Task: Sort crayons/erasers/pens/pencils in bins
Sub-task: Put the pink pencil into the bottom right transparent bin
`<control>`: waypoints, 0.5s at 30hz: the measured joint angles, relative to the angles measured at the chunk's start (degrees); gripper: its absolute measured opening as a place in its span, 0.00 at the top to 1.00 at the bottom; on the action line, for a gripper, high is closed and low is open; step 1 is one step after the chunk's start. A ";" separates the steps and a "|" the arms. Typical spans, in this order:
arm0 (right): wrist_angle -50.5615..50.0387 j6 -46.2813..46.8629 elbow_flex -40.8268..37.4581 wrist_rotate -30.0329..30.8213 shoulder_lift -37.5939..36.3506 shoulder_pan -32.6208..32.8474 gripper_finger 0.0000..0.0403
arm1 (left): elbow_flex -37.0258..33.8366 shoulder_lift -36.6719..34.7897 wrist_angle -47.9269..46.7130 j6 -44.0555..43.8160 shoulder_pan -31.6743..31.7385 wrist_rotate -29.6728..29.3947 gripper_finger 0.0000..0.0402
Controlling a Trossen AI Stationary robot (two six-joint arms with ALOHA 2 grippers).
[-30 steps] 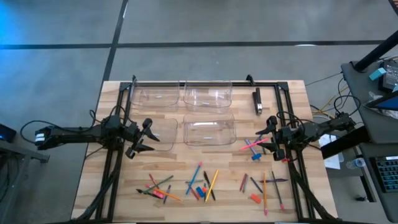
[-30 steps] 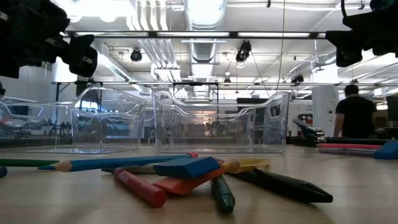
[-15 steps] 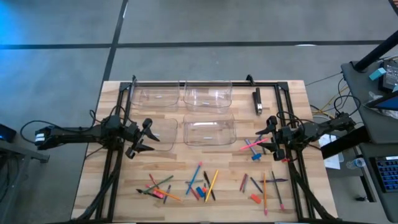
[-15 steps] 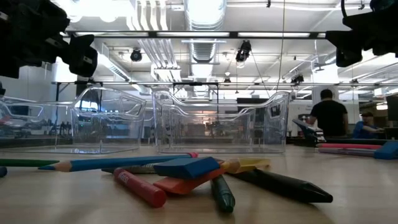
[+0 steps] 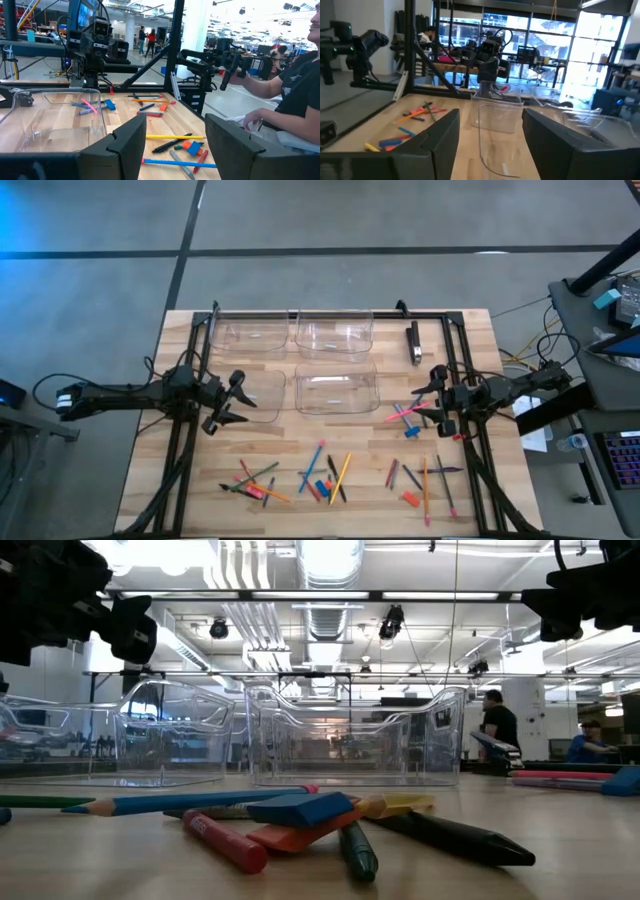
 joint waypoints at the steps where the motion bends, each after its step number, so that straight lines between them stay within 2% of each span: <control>1: -0.02 -0.56 0.00 0.00 -0.02 0.00 0.49 | 0.00 -0.01 0.01 0.00 0.01 0.00 0.53; 8: 0.00 -1.35 0.00 0.00 -0.02 0.00 0.49 | 0.00 0.01 0.00 0.00 0.00 0.00 0.53; 15: -0.02 4.73 0.00 -0.01 0.00 0.00 0.49 | -0.01 0.01 0.00 0.00 -0.01 0.01 0.53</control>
